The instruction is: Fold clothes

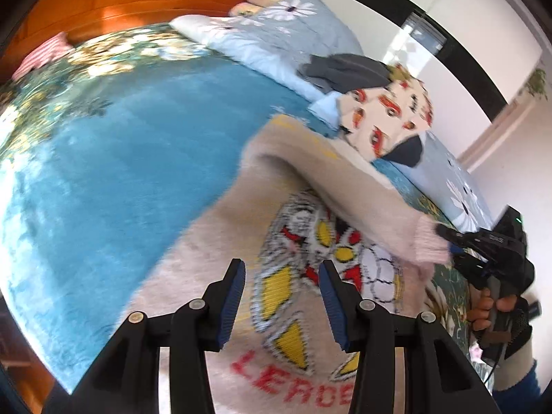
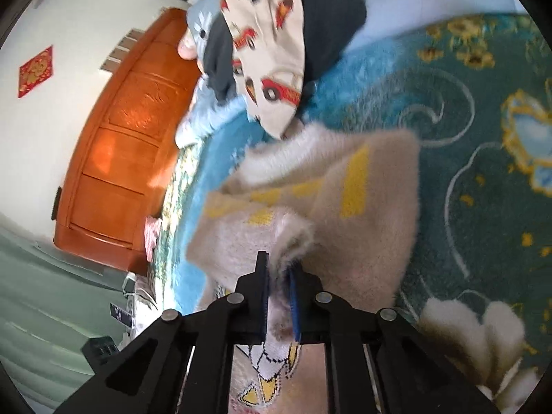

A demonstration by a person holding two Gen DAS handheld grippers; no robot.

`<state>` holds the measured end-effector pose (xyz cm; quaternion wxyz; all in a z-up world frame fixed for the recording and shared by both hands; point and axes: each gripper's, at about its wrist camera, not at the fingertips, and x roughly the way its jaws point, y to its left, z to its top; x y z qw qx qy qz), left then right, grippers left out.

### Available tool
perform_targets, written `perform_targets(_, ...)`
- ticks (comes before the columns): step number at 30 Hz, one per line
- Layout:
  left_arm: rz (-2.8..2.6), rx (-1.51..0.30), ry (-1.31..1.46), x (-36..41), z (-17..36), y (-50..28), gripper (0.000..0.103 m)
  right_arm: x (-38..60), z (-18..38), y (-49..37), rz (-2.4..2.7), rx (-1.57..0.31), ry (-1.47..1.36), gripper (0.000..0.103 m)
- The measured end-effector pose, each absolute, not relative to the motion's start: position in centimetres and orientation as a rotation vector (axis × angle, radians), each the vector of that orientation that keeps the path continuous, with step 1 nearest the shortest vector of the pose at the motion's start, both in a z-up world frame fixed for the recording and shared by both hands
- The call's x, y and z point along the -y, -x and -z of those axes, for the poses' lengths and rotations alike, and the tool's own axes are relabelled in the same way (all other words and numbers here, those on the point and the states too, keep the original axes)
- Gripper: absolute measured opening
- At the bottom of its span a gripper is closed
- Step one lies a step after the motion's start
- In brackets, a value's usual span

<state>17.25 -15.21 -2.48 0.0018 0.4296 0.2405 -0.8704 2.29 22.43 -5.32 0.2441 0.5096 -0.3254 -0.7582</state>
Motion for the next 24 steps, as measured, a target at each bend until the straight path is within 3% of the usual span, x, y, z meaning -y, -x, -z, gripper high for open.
perform_targets(13, 2.585, -0.882, -1.299, 19.6, 4.0, -21.0, 0.051, -24.3, 5.2, -3.5, 2.110, 0.943, -1.380, 0.010)
perform_targets(15, 2.585, -0.886, -1.300, 19.5, 4.0, -21.1, 0.052, -23.9, 5.5, -3.4, 2.100, 0.935, -1.398, 0.023)
perform_targets(17, 2.589, -0.885, -1.294, 19.4, 3.9, -21.3, 0.052, -23.6, 5.8, -3.3, 2.091, 0.930, -1.408, 0.046)
perform_targets(18, 2.590, -0.886, -1.293, 19.3, 3.8, -21.3, 0.053, -23.5, 5.9, -3.2, 2.083, 0.946, -1.405, 0.048)
perform_targets(22, 2.593, -0.889, -1.288, 19.2, 3.6, -21.5, 0.053, -22.9, 6.1, -2.6, 2.050, 1.007, -1.392, 0.048)
perform_targets(24, 2.591, -0.892, -1.286, 19.2, 3.6, -21.5, 0.053, -22.7, 6.3, -2.3, 2.032, 1.037, -1.386, 0.038)
